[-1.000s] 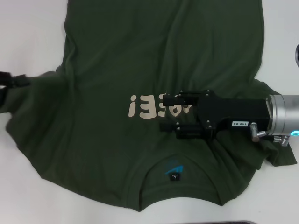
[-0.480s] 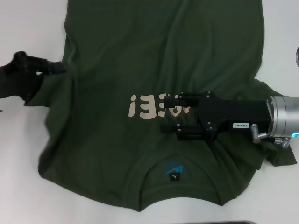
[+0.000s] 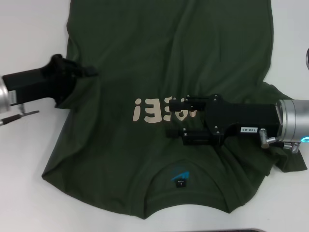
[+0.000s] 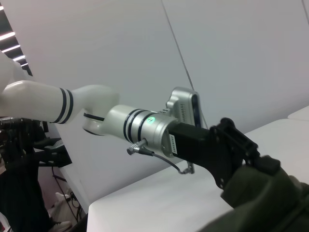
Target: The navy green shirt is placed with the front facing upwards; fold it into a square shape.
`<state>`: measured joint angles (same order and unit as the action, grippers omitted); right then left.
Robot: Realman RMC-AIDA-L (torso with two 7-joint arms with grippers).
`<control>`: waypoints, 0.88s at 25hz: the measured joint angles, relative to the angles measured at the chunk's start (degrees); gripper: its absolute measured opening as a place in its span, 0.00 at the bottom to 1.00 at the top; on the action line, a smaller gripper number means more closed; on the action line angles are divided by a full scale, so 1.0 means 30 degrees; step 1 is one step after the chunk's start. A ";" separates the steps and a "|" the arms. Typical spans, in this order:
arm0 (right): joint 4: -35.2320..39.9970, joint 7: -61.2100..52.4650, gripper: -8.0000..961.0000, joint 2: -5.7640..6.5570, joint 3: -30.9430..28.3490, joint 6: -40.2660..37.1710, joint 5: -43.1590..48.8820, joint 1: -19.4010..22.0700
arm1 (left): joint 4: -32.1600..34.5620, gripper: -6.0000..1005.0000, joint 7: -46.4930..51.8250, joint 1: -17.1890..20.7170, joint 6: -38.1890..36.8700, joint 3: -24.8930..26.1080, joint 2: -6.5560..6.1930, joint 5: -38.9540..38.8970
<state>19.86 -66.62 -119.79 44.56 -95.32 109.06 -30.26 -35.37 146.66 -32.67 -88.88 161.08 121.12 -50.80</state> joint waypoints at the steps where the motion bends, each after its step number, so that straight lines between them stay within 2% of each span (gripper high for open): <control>1: 0.0000 0.0001 0.77 -0.0001 0.0000 0.0000 -0.0004 0.0007 | 0.0377 0.05 -0.0171 -0.0172 0.0220 -0.0141 0.0021 0.0000; 6: -0.0001 0.0000 0.77 0.0032 0.0000 -0.0007 -0.0006 0.0027 | 0.1001 0.06 -0.1430 -0.0424 0.0513 -0.0619 -0.0066 0.0002; 11: 0.0000 0.0000 0.77 0.0058 0.0000 0.0021 -0.0008 0.0040 | -0.0097 0.06 -0.1606 -0.0281 0.0226 -0.1689 -0.0048 0.0120; 14: 0.0000 0.0001 0.77 0.0054 0.0000 0.0045 -0.0009 0.0005 | -0.1154 0.17 -0.0795 -0.0220 0.0232 -0.3052 0.0036 0.0130; 22: 0.0000 0.0000 0.76 0.0069 0.0000 0.0086 -0.0019 0.0020 | -0.2598 0.44 0.0251 -0.0442 -0.1307 -0.4102 0.0119 -0.0233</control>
<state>19.86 -66.62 -119.58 44.56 -95.06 109.01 -30.21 -43.16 147.41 -33.99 -92.81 148.78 121.47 -51.50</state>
